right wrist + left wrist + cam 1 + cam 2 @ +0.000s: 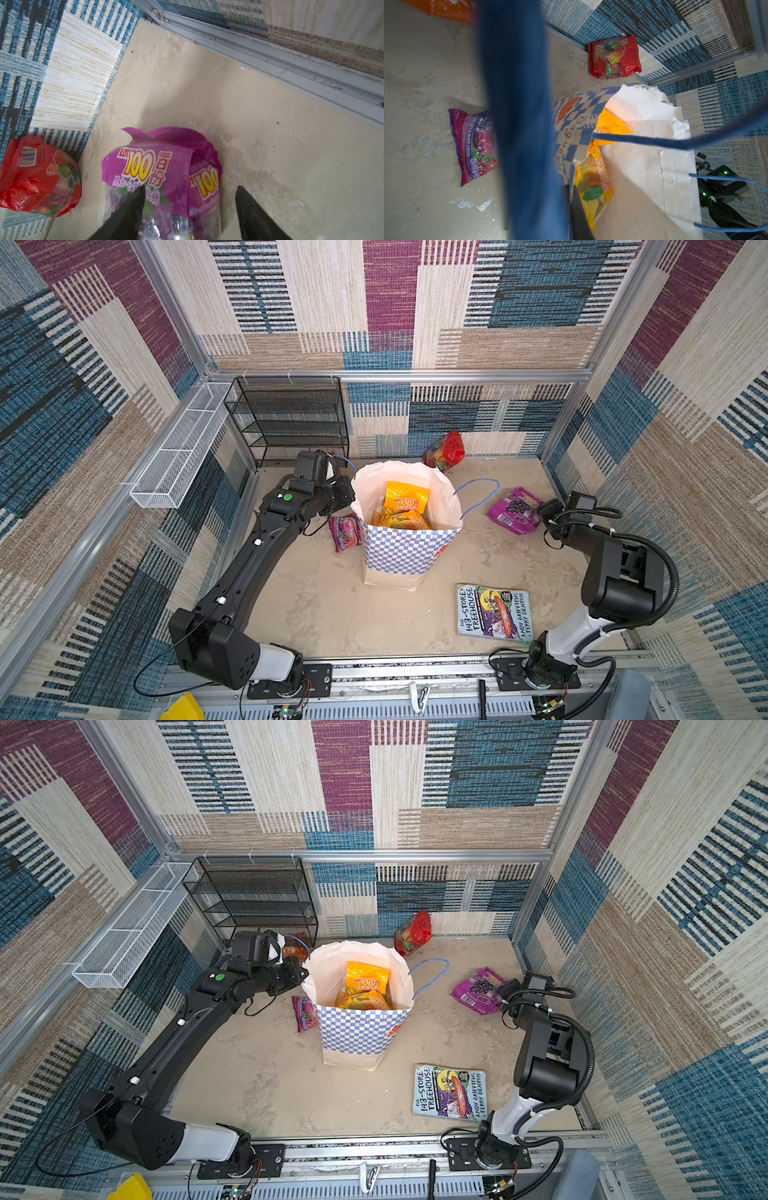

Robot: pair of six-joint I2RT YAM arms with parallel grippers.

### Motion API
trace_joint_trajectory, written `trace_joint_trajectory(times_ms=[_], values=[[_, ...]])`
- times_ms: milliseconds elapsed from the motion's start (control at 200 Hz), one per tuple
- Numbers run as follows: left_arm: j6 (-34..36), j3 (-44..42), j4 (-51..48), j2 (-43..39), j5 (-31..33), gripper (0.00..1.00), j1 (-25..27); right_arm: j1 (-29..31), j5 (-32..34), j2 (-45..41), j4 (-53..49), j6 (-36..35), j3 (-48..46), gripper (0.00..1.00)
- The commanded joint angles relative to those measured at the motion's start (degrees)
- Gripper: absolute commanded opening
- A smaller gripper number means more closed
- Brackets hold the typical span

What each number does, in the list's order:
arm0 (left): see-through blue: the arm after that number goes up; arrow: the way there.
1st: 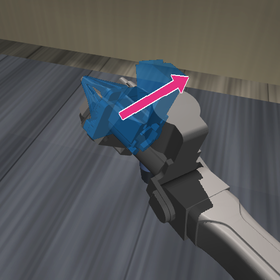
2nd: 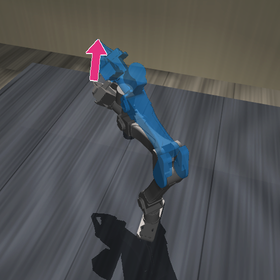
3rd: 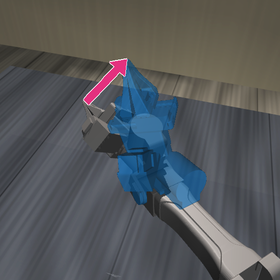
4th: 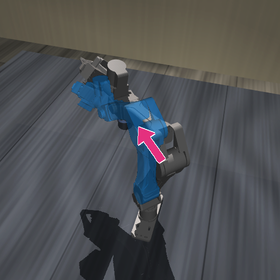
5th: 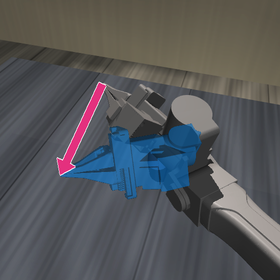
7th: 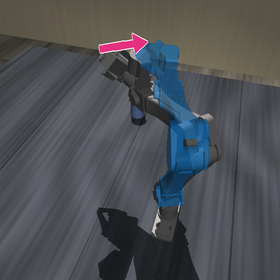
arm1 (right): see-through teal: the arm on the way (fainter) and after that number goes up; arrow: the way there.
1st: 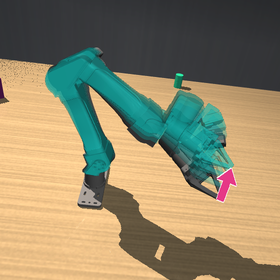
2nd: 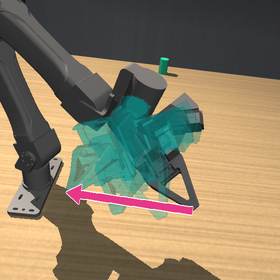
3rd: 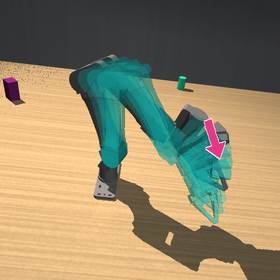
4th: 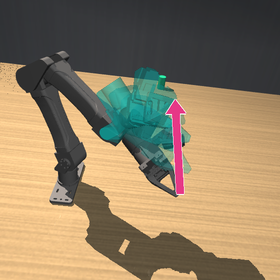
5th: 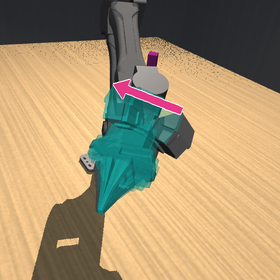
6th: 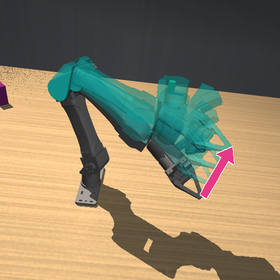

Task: Place the snacks into the paper bag
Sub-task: 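Close right gripper on the purple LOT100 grape bag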

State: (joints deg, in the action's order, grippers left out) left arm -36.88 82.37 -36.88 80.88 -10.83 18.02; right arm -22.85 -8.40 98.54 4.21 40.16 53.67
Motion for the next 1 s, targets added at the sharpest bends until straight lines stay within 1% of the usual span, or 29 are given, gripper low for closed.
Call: trace_joint_trajectory(times_ms=[0,65,215,381,451,541,576,601,616,806,992], values=[[0.33,0.38,2.34,-0.54,-0.07,0.00,-0.24,-0.24,-0.77,1.77,0.70,-1.18,1.99,0.63],[0.39,0.42,2.35,-0.55,0.01,0.00,-0.18,-0.44,-1.62,3.10,0.02,-1.31,3.33,0.59],[0.24,0.43,2.34,-0.46,-0.33,0.00,-0.34,-0.68,-2.28,5.28,-0.14,-1.70,4.80,0.56],[0.27,0.50,2.33,-0.62,-0.13,0.00,-0.37,-0.98,-4.23,7.16,0.64,-1.75,4.83,0.45],[0.15,0.51,2.34,-0.70,-0.48,0.00,-0.45,-0.99,-5.67,7.47,1.90,-1.73,4.45,0.42],[0.26,0.49,2.34,-0.90,-0.39,0.00,-0.57,-0.99,-7.93,7.84,3.93,-1.57,3.83,0.32],[0.26,0.51,2.34,-0.91,-0.21,0.00,-0.54,-1.04,-8.60,8.05,4.61,-1.15,3.65,0.25],[0.26,0.49,2.31,-0.90,-0.16,0.00,-0.61,-1.05,-9.01,8.12,4.93,-0.99,3.59,0.22],[0.29,0.49,2.33,-0.88,-0.16,0.00,-0.59,-1.01,-9.43,8.16,5.36,-0.73,3.35,0.18],[0.06,0.34,2.50,-0.73,-0.59,0.00,-0.63,-1.05,-14.71,6.74,11.53,1.61,-0.41,0.00],[0.11,0.23,2.60,-0.74,-0.32,0.00,-0.64,-0.97,-17.68,1.91,16.08,4.48,-4.77,0.00]])
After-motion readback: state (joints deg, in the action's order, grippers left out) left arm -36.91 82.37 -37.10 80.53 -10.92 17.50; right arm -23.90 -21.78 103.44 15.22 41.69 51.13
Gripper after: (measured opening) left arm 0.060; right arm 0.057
